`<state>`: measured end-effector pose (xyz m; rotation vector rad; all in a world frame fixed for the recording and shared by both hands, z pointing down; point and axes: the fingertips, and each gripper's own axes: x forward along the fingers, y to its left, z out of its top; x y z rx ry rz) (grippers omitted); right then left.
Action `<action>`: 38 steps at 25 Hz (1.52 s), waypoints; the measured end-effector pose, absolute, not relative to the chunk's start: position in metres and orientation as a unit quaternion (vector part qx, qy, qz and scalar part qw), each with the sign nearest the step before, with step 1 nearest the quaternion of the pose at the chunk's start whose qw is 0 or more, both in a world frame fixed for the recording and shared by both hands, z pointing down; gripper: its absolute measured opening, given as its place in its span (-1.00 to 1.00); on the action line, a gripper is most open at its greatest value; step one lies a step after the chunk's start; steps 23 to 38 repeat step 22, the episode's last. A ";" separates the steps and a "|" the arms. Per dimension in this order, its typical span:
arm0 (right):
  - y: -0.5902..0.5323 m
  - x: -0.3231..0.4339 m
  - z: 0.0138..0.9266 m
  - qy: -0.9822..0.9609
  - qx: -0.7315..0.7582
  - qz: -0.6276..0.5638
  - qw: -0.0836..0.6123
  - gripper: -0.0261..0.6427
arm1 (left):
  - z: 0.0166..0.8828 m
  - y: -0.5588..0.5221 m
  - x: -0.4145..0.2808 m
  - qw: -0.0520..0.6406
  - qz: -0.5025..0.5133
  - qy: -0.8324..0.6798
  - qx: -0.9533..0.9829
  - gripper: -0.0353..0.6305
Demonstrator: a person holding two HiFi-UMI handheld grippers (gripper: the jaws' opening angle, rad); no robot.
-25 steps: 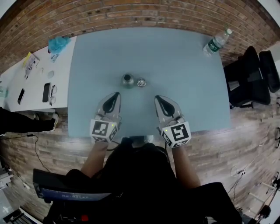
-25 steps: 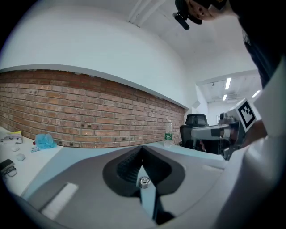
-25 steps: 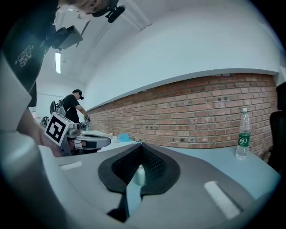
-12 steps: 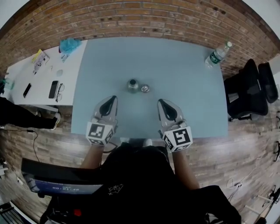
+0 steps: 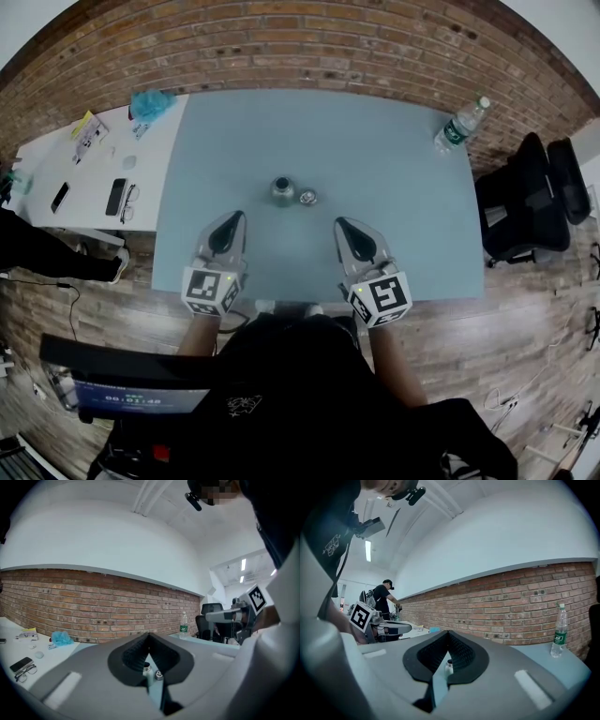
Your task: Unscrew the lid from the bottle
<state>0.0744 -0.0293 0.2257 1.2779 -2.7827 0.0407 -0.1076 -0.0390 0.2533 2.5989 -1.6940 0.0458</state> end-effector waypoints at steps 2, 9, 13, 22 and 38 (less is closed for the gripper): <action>-0.029 0.076 0.225 -0.907 0.419 0.014 0.038 -0.92 | 0.253 -0.040 -0.106 0.019 0.014 -0.546 0.838 -0.89; -0.031 0.077 0.222 -0.907 0.421 0.011 0.033 -0.92 | 0.254 -0.042 -0.107 0.020 0.015 -0.547 0.837 -0.89; -0.032 0.079 0.223 -0.907 0.420 0.012 0.033 -0.92 | 0.257 -0.043 -0.103 0.021 0.015 -0.545 0.838 -0.90; -0.038 0.074 0.222 -0.907 0.419 0.009 0.037 -0.92 | 0.256 -0.051 -0.106 0.022 0.013 -0.543 0.839 -0.89; -0.038 0.074 0.222 -0.907 0.419 0.009 0.037 -0.92 | 0.256 -0.051 -0.106 0.022 0.013 -0.543 0.839 -0.89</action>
